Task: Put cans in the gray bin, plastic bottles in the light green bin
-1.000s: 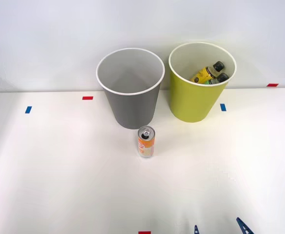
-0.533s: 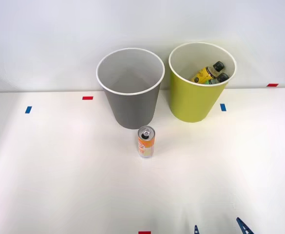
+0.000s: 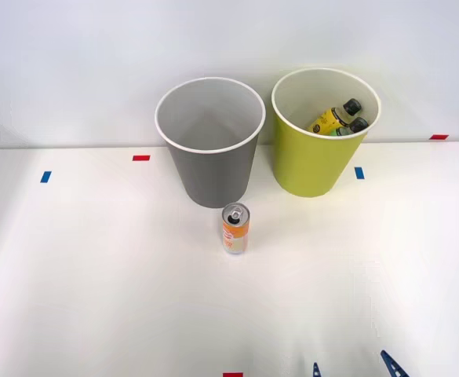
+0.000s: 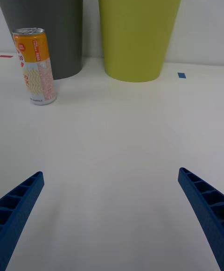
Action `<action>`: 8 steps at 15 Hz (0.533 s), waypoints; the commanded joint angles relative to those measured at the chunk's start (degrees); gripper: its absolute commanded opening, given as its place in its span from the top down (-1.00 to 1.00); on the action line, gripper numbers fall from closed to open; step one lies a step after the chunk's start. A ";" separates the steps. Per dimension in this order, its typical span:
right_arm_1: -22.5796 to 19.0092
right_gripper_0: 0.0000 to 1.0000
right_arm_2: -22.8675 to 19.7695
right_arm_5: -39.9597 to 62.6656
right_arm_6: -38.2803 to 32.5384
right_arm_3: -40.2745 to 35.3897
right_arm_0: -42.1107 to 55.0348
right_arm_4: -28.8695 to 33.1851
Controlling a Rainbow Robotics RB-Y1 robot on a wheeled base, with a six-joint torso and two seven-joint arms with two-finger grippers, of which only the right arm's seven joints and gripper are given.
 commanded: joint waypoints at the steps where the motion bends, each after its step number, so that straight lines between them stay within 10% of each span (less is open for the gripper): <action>1: 0.00 -1.00 0.00 0.00 0.00 0.00 0.00 0.01; 8: 0.00 -1.00 0.00 0.00 0.00 0.00 0.00 0.01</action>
